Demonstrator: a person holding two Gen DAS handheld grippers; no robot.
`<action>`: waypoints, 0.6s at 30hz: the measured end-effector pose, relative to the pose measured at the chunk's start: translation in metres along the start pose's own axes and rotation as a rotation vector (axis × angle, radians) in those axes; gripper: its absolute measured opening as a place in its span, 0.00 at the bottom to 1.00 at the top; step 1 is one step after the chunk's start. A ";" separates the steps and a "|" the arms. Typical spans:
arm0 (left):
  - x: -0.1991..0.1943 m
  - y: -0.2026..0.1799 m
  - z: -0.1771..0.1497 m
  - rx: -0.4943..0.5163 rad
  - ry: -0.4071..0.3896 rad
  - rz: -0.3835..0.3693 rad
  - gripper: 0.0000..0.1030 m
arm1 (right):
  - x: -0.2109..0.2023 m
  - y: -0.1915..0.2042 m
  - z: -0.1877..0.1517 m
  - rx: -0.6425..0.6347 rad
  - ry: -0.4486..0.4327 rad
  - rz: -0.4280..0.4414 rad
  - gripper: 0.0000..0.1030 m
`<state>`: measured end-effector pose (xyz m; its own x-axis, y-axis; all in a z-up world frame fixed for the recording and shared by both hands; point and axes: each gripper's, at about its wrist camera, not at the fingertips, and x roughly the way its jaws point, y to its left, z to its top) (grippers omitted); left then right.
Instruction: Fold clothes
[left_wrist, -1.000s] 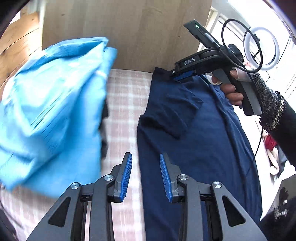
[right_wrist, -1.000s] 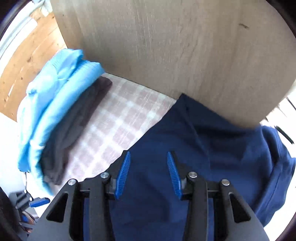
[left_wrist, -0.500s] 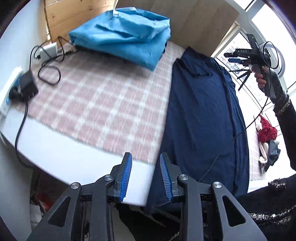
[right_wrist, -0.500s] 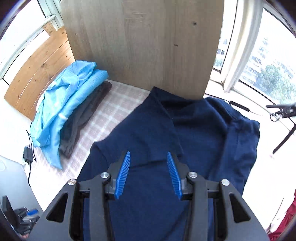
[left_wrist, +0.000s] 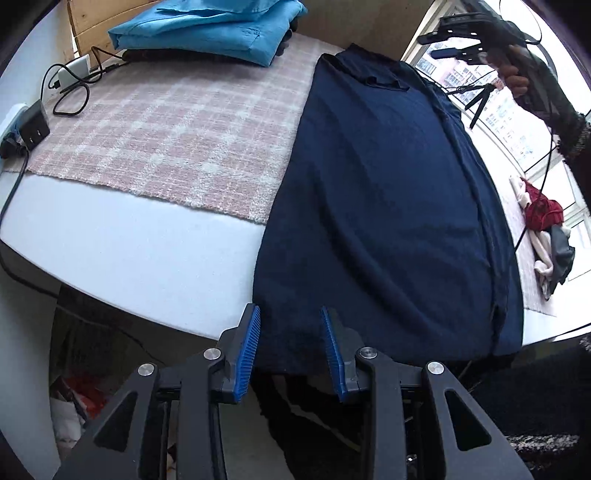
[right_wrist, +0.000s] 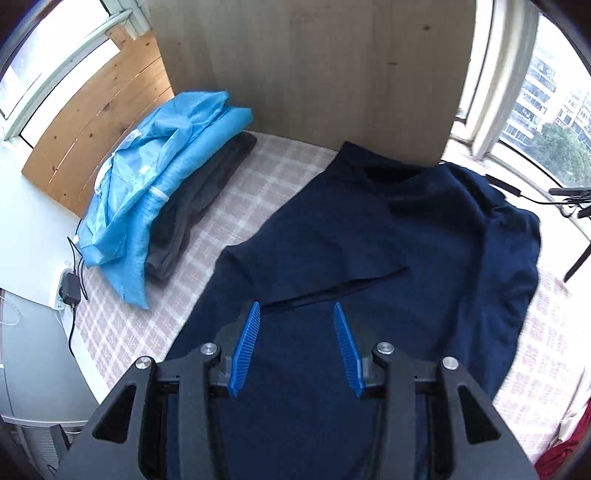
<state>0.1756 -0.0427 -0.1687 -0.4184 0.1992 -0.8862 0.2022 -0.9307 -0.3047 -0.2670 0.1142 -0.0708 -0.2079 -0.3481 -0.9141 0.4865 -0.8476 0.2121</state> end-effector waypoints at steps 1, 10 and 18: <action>-0.001 0.002 -0.001 0.003 -0.005 -0.002 0.15 | 0.015 0.010 0.006 0.011 0.016 0.012 0.42; -0.009 0.024 -0.002 -0.017 -0.027 -0.100 0.02 | 0.123 0.045 0.061 0.121 0.110 -0.175 0.41; -0.014 0.026 0.002 0.016 -0.033 -0.134 0.02 | 0.143 0.043 0.064 0.130 0.166 -0.253 0.16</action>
<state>0.1846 -0.0702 -0.1631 -0.4694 0.3126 -0.8258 0.1280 -0.9013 -0.4139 -0.3297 0.0020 -0.1702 -0.1624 -0.0588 -0.9850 0.3224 -0.9466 0.0033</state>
